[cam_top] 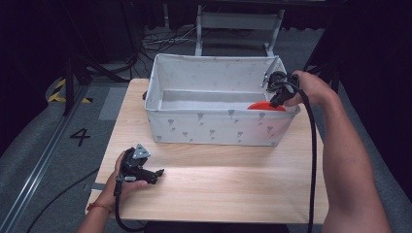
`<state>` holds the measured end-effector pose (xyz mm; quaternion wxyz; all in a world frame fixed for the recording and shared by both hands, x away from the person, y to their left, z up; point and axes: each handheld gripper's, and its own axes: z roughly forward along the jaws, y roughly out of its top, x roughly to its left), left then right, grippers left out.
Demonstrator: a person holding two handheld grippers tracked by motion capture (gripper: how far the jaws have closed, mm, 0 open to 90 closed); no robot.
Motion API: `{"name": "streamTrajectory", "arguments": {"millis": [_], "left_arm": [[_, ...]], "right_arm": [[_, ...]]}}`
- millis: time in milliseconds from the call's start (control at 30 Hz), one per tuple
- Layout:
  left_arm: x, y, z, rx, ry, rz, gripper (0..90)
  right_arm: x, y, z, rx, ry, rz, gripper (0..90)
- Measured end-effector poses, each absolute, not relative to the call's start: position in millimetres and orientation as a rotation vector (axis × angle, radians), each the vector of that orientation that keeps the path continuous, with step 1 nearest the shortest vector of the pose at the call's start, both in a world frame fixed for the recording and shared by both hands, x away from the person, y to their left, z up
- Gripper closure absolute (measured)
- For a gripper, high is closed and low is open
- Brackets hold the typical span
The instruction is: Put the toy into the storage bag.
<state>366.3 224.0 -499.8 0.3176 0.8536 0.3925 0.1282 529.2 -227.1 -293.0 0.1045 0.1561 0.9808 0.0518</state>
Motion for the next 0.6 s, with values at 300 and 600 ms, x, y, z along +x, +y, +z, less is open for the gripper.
{"name": "streamTrajectory", "arguments": {"millis": [300, 600], "left_arm": [[366, 224, -500, 2.246, 1.033, 0.337, 0.7], [366, 224, -500, 2.246, 1.033, 0.337, 0.6]], "right_arm": [[526, -229, -289, 0.46, 2.892, 0.198, 82.6], [521, -234, -282, 0.47, 2.865, 0.274, 79.4]]}}
